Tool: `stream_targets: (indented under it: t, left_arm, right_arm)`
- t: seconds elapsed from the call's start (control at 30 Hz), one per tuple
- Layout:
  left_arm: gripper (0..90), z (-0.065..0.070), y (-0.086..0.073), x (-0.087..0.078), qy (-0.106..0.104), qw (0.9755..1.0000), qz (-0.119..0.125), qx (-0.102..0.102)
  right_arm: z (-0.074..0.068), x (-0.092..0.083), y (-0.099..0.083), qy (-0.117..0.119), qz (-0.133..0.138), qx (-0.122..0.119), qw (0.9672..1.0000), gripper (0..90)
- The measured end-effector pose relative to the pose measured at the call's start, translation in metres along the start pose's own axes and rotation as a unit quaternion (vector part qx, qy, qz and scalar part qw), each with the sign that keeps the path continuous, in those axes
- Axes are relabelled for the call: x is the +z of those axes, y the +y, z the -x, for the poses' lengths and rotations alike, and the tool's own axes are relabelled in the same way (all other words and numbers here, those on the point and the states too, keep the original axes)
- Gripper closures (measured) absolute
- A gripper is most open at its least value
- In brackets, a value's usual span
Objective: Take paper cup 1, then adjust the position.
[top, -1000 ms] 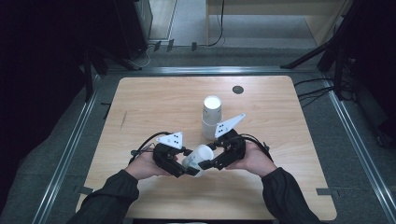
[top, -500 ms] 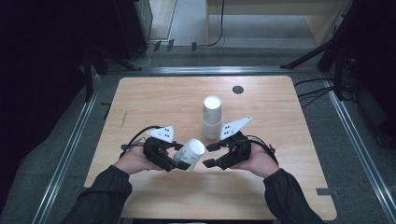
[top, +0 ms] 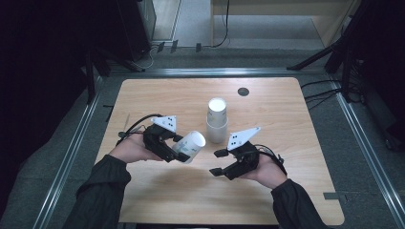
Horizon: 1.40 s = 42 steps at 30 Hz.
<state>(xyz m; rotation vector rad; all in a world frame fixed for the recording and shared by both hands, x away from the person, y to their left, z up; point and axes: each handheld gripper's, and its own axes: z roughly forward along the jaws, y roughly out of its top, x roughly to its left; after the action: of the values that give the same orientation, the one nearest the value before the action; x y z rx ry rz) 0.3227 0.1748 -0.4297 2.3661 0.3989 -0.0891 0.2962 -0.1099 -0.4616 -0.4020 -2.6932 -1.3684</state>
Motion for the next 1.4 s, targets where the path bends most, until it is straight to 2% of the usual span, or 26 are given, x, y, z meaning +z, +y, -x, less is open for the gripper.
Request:
stream_targets:
  t: [0.03, 0.07, 0.1, 0.13, 0.23, 0.43, 0.5, 0.53, 0.57, 0.67, 0.7, 0.77, 0.8, 0.87, 0.93, 1.03, 1.07, 1.17, 1.2, 1.27, 1.33, 1.4]
  left_arm:
    - [31.7, 0.000, 0.000, 0.001, 0.001, 1.0000, -0.004, -0.001]
    - [31.7, 0.002, 0.000, 0.003, -0.012, 0.9998, -0.019, -0.001]
    - [31.7, 0.002, 0.000, 0.003, -0.012, 0.9998, -0.019, -0.001]
    - [31.7, 0.005, -0.002, 0.006, -0.012, 0.9996, -0.026, 0.009]
    - [31.7, 0.007, -0.004, 0.010, -0.013, 0.9992, -0.036, 0.012]
    - [31.8, 0.009, -0.002, 0.014, -0.009, 0.9982, -0.055, 0.024]
    - [31.8, 0.013, 0.000, 0.018, -0.002, 0.9968, -0.073, 0.032]
    - [31.8, 0.013, 0.000, 0.018, -0.002, 0.9968, -0.073, 0.032]
    - [31.8, 0.015, 0.003, 0.021, 0.004, 0.9953, -0.088, 0.039]
    - [31.8, 0.017, 0.006, 0.023, 0.001, 0.9945, -0.094, 0.045]
    - [31.8, 0.019, 0.008, 0.026, -0.009, 0.9940, -0.095, 0.052]
    - [31.8, 0.020, 0.009, 0.027, -0.012, 0.9938, -0.097, 0.053]
    - [31.8, 0.021, 0.010, 0.030, -0.010, 0.9919, -0.111, 0.061]
    - [31.8, 0.021, 0.011, 0.031, -0.007, 0.9910, -0.116, 0.065]
    - [31.8, 0.023, 0.013, 0.034, -0.002, 0.9891, -0.129, 0.071]
    - [31.8, 0.024, 0.014, 0.036, -0.001, 0.9882, -0.133, 0.076]
    - [31.8, 0.025, 0.015, 0.037, 0.000, 0.9868, -0.139, 0.083]
    - [31.8, 0.027, 0.016, 0.038, 0.001, 0.9854, -0.145, 0.088]
    - [31.8, 0.030, 0.017, 0.039, 0.002, 0.9837, -0.152, 0.096]
    - [31.8, 0.031, 0.017, 0.039, 0.001, 0.9829, -0.154, 0.101]
    - [31.8, 0.035, 0.019, 0.042, 0.006, 0.9800, -0.164, 0.112]
    - [31.7, 0.036, 0.020, 0.043, 0.007, 0.9788, -0.169, 0.116]
  right_arm:
    - [0.000, 0.000, 0.000, 0.000, 0.000, 0.000, 1.0000, 32.8]
    - [0.002, 0.000, 0.000, 0.000, 0.008, 0.001, 1.0000, 32.6]
    - [0.002, 0.000, 0.000, 0.000, 0.008, 0.001, 1.0000, 32.6]
    - [0.003, 0.001, 0.002, -0.001, 0.016, 0.000, 0.9999, 32.6]
    - [0.004, 0.003, 0.002, -0.009, 0.025, 0.002, 0.9996, 31.8]
    - [0.005, 0.009, 0.002, -0.012, 0.026, 0.002, 0.9996, 29.3]
    - [0.004, 0.009, 0.004, -0.014, 0.037, 0.001, 0.9992, 27.5]
    - [0.004, 0.009, 0.004, -0.014, 0.037, 0.001, 0.9992, 27.5]
    - [0.005, 0.009, 0.004, -0.011, 0.041, 0.003, 0.9991, 26.0]
    - [0.005, 0.009, 0.004, -0.011, 0.043, 0.003, 0.9990, 25.7]
    - [0.005, 0.009, 0.005, -0.009, 0.045, 0.003, 0.9989, 25.7]
    - [0.005, 0.010, 0.006, -0.005, 0.046, 0.000, 0.9989, 25.6]
    - [0.005, 0.010, 0.006, -0.003, 0.047, -0.002, 0.9989, 25.6]
    - [0.005, 0.011, 0.007, 0.000, 0.047, -0.002, 0.9989, 25.5]
    - [0.003, 0.014, 0.008, 0.007, 0.045, -0.008, 0.9989, 25.1]
    - [0.002, 0.019, 0.010, 0.009, 0.040, -0.014, 0.9991, 25.0]
    - [0.002, 0.022, 0.010, 0.011, 0.038, -0.014, 0.9991, 24.9]
    - [0.002, 0.026, 0.011, 0.018, 0.031, -0.012, 0.9993, 24.9]
    - [0.002, 0.028, 0.012, 0.020, 0.029, -0.012, 0.9993, 24.9]
    - [0.002, 0.031, 0.012, 0.025, 0.024, -0.011, 0.9993, 24.9]
    - [0.001, 0.033, 0.013, 0.029, 0.021, -0.015, 0.9992, 25.1]
    - [-0.001, 0.037, 0.013, 0.031, 0.015, -0.022, 0.9992, 25.3]
